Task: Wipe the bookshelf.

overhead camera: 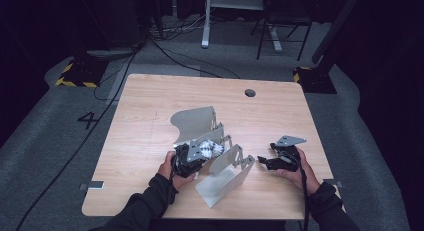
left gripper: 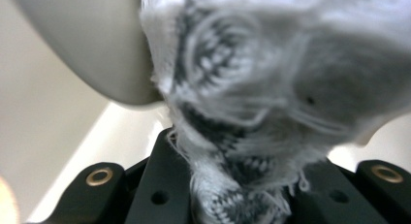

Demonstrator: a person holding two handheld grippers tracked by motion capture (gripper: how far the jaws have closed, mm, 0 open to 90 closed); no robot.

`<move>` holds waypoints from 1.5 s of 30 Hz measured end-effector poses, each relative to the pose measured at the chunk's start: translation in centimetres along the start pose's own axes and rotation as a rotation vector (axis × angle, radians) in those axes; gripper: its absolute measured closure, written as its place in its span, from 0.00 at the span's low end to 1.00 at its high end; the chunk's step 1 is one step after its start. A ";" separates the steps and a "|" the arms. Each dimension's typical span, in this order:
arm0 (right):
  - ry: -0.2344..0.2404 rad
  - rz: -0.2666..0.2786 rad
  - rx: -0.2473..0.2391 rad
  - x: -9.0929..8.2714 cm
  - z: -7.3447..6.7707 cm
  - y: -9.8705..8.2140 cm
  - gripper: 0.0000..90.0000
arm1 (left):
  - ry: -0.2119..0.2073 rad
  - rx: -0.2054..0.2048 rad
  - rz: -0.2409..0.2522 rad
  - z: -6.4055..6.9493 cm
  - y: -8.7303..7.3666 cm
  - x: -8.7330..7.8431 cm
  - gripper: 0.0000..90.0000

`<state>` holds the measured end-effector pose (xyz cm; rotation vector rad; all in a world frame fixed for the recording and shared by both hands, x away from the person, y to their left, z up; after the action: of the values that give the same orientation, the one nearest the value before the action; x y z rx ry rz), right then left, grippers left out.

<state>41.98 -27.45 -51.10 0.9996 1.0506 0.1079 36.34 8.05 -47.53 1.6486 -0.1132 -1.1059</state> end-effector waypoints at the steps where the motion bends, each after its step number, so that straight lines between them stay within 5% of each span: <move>1: -0.001 0.000 0.001 0.0 0.0 0.0 0.21 | -0.001 -0.002 0.009 0.0 0.2 -0.2 0.87; 16: -0.006 -0.001 0.006 -0.2 -0.2 -0.2 0.21 | 0.006 -0.016 0.193 -0.2 2.7 -4.6 0.87; 25: -0.006 -0.001 0.007 -0.2 -0.2 -0.2 0.21 | -0.007 -0.014 0.063 -0.4 1.2 -2.0 0.87; 31: -0.006 -0.001 0.007 -0.2 -0.2 -0.2 0.21 | -0.031 -0.015 -0.072 0.0 -0.5 0.9 0.87; 34: -0.006 0.000 0.008 -0.2 -0.2 -0.2 0.21 | -0.043 0.016 -0.110 0.6 -1.1 1.7 0.87; 38: -0.006 0.000 0.007 -0.2 -0.2 -0.2 0.21 | -0.068 0.079 -0.083 1.6 -0.8 1.5 0.87; 41: -0.006 0.000 0.007 -0.2 -0.2 -0.2 0.21 | -0.094 0.147 -0.028 2.5 -0.2 0.6 0.87; 45: -0.006 0.000 0.007 -0.2 -0.2 -0.2 0.21 | -0.103 0.183 0.053 2.5 0.6 -0.8 0.86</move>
<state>41.64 -27.50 -51.12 1.0060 1.0463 0.1011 34.44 6.49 -46.50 1.7395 -0.3317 -1.1685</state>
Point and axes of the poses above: each handheld gripper's, and its own axes: x roughly forward along the jaws, y roughly out of its top, z roughly to its right, the point moved 1 cm from there along x, roughly forward along the jaws, and after that the axes turned 9 degrees about -x, right-handed, at the moved point
